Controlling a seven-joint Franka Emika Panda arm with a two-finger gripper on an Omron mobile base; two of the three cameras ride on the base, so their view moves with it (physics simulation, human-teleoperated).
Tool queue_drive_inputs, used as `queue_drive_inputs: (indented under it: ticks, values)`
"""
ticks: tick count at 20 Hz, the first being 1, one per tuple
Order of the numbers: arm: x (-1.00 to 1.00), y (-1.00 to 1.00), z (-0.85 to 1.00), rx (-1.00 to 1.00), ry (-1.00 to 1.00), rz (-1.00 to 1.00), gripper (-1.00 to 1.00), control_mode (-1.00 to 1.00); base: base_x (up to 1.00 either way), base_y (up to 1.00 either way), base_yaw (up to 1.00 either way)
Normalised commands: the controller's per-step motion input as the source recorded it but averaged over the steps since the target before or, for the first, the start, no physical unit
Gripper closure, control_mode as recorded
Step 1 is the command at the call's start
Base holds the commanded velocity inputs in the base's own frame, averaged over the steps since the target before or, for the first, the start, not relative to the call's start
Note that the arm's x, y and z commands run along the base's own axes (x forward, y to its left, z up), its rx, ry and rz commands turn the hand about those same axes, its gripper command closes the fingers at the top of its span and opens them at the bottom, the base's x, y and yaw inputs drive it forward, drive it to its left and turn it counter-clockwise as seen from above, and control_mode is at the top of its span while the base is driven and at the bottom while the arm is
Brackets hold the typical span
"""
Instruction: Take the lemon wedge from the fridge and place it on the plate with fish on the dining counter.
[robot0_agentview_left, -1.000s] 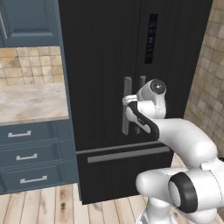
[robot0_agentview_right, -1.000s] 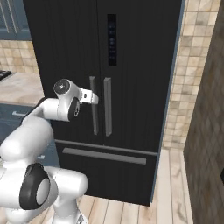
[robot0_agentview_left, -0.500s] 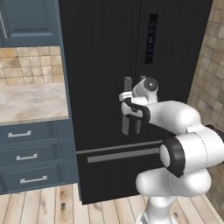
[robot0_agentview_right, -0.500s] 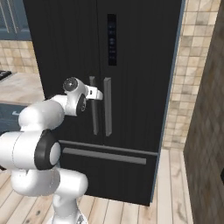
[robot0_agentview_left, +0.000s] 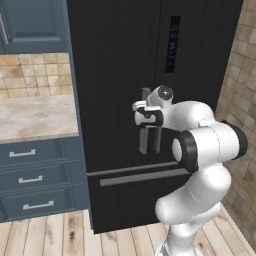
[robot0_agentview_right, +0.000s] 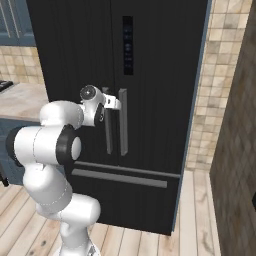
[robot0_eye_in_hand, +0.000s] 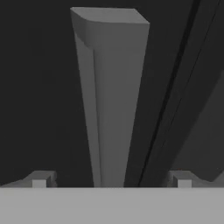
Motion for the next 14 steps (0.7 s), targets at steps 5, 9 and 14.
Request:
queue_drive_inputs:
  ticks: [5,9,14]
  values:
    - [0.58,0.0,-0.19,0.0,0.0,0.0,-1.0,-1.0,0.0,0.0,0.0]
    - [0.62,0.01,-0.23,0.0,0.0,0.0,-1.0,-1.0,0.0,0.0,0.0]
    - [0.5,0.0,-0.17,0.0,0.0,0.0,1.0,-1.0,0.0,0.0,0.0]
